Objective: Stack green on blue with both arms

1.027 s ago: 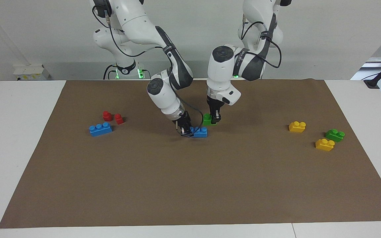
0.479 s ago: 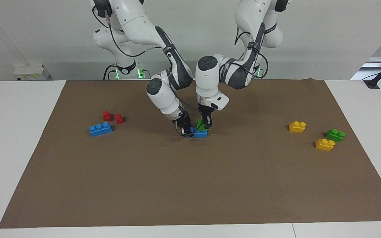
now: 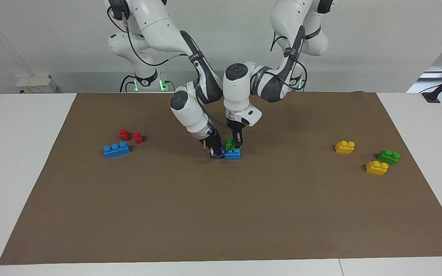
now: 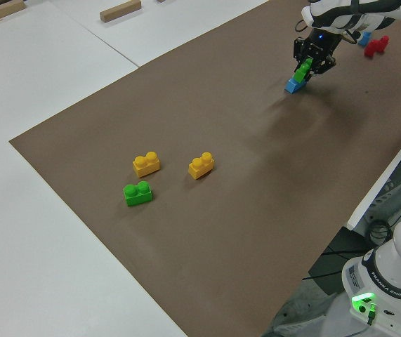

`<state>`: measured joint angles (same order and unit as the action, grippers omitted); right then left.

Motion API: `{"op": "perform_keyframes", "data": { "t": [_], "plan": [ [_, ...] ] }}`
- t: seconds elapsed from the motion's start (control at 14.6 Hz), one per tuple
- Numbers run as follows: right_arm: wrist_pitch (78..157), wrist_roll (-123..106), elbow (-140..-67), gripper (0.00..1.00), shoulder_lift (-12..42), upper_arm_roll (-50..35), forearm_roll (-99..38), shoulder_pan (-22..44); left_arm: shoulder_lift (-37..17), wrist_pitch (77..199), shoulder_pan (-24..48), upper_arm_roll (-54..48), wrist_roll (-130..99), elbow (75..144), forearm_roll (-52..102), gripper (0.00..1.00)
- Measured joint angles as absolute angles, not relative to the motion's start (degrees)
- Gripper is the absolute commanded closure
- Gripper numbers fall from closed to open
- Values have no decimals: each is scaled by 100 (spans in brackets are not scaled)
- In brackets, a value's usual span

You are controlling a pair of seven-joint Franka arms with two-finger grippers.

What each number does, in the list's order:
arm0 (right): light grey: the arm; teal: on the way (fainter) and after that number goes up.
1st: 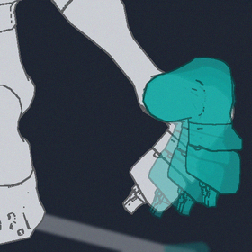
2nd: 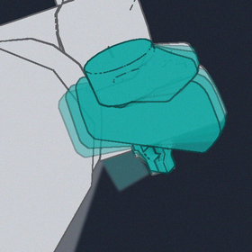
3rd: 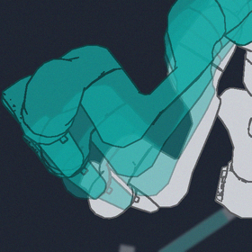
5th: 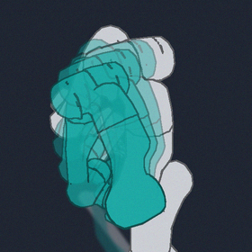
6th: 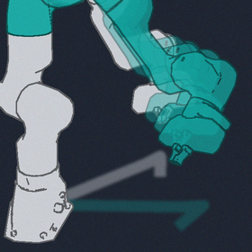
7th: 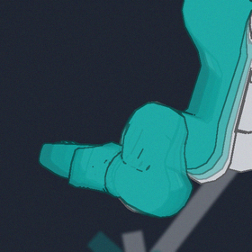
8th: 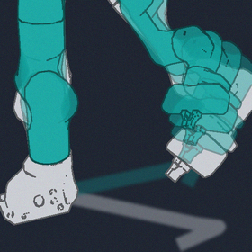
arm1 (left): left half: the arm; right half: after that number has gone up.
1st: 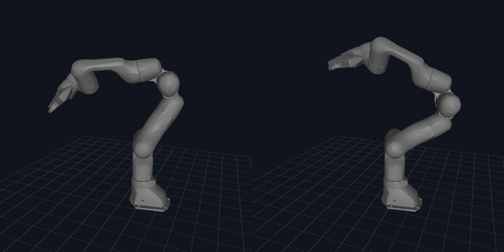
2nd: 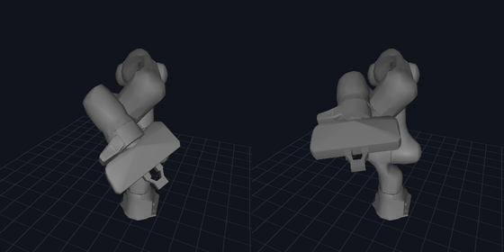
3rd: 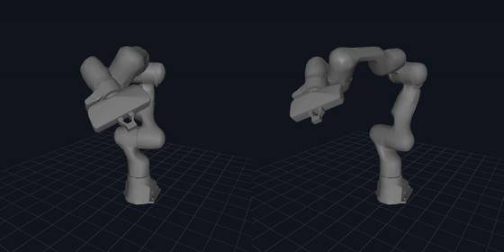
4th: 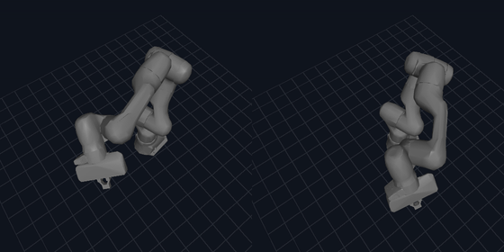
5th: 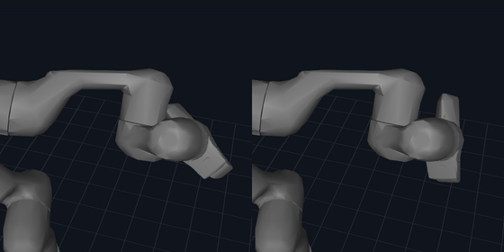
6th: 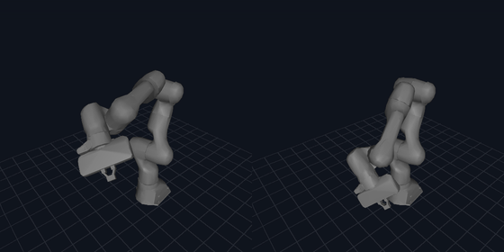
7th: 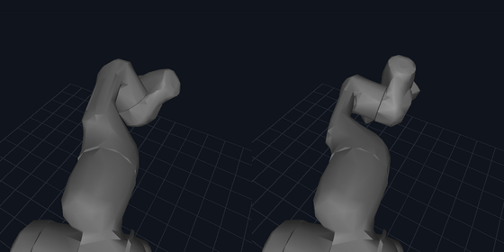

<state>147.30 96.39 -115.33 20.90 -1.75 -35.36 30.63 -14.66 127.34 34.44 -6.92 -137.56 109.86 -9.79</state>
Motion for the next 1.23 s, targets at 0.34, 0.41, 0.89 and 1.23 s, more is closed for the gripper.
{"op": "perform_keyframes", "data": {
  "t": [0.34, 0.41, 0.89, 1.23],
  "plan": [
    [14741, 9636, -11533, 100, 2091, -177, -3536, 3067, -1523, 12880, 3433, -650, -13781, 10984, -1094, 100],
    [14741, 9634, -11534, 100, 2090, -178, -3536, 3067, -1540, 12900, 3434, -653, -13781, 10983, -1111, 100],
    [14742, 9602, -11533, 100, 2090, -180, -3536, 3068, -1669, 12995, 3435, -655, -13780, 10984, -1193, 100],
    [14744, 9602, -11536, 42, 2089, -178, -3539, 3066, -1699, 12991, 3430, -634, -13745, 10990, -1412, 0]
  ]
}}
